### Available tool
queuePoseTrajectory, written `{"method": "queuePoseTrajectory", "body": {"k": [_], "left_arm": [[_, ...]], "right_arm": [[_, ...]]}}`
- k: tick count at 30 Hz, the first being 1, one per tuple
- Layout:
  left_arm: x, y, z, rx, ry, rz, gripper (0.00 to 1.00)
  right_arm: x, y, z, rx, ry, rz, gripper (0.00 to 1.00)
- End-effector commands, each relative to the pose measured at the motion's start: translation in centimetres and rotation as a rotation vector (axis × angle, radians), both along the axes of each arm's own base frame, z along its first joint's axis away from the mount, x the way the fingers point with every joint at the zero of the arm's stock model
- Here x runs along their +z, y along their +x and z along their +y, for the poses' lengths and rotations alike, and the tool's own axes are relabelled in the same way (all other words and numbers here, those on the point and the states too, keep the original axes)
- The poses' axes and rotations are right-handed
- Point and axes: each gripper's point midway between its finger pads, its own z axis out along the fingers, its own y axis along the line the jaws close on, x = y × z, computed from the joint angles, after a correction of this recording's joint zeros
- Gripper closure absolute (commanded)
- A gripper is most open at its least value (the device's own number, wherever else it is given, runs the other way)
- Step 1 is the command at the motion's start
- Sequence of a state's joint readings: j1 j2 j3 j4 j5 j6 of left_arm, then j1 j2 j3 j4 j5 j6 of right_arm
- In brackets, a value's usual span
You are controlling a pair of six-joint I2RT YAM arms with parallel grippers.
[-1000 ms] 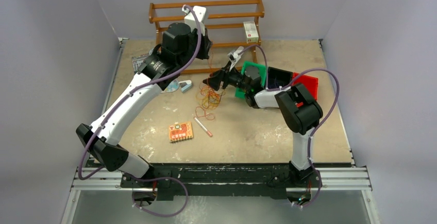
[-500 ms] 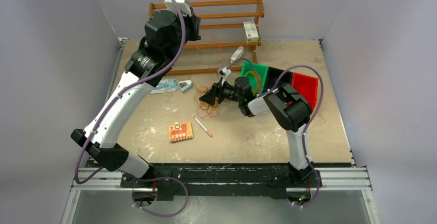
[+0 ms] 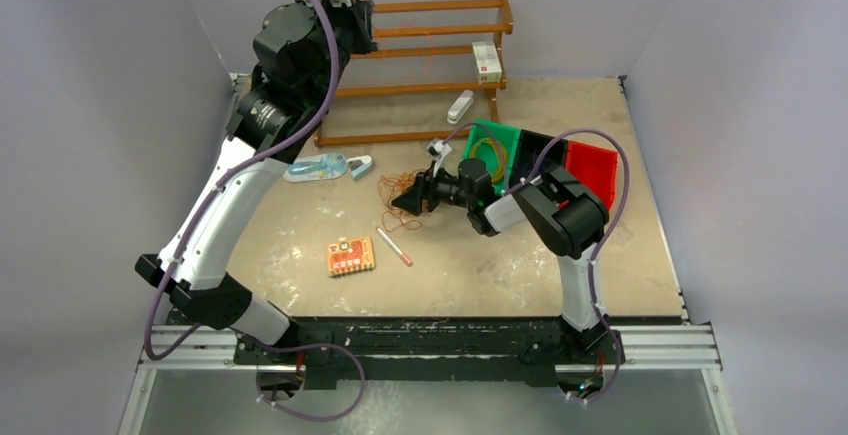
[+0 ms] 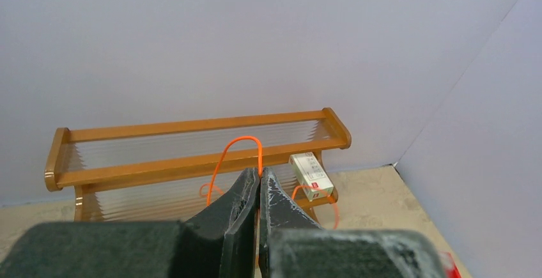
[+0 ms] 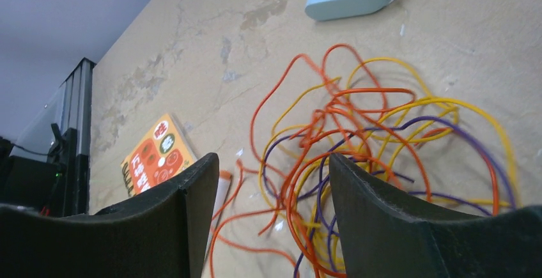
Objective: Untangle the cables
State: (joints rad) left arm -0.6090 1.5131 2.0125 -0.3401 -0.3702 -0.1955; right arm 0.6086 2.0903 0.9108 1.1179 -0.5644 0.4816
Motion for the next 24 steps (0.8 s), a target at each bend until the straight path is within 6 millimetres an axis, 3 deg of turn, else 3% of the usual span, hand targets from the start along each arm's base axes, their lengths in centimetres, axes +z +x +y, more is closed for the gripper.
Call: {"method": "queuePoseTrajectory", "body": {"k": [1,6,10,16,20,24], "left_arm": [[1.5,-0.3,0.3,-0.003,-0.006,-0.047,1.0],[-0.2,-0.5,0.4,-0.004,0.017,-0.02,1.0],[-2.8,-0.7,0.6,-0.001,0.029,0.019,1.0],[-5.5,-1.1,0.9,0.001,0.037,0.058,1.0],[-6.6,-1.2,1.0,0.004,0.044,0.069,1.0],[-8.3,-1.4,-0.1,-0.061,0.078,0.093,1.0]], "right_arm": [[7.0,-0.3,-0.6,-0.012,0.081,-0.161,0.33],[11.5,-1.4,-2.5,-0.055,0.082,-0.294,0.3],[14.2,-1.8,-4.9,-0.147,0.049,-0.387,0.27],[15.1,-1.9,-9.3,-0.328,-0.056,-0.433,0.23],[16.6,-3.4,-11.7,-0.381,-0.077,-0.496,0.23],[21.2,-5.0,-13.4,-0.404,-0.055,-0.661,0.22]]}}
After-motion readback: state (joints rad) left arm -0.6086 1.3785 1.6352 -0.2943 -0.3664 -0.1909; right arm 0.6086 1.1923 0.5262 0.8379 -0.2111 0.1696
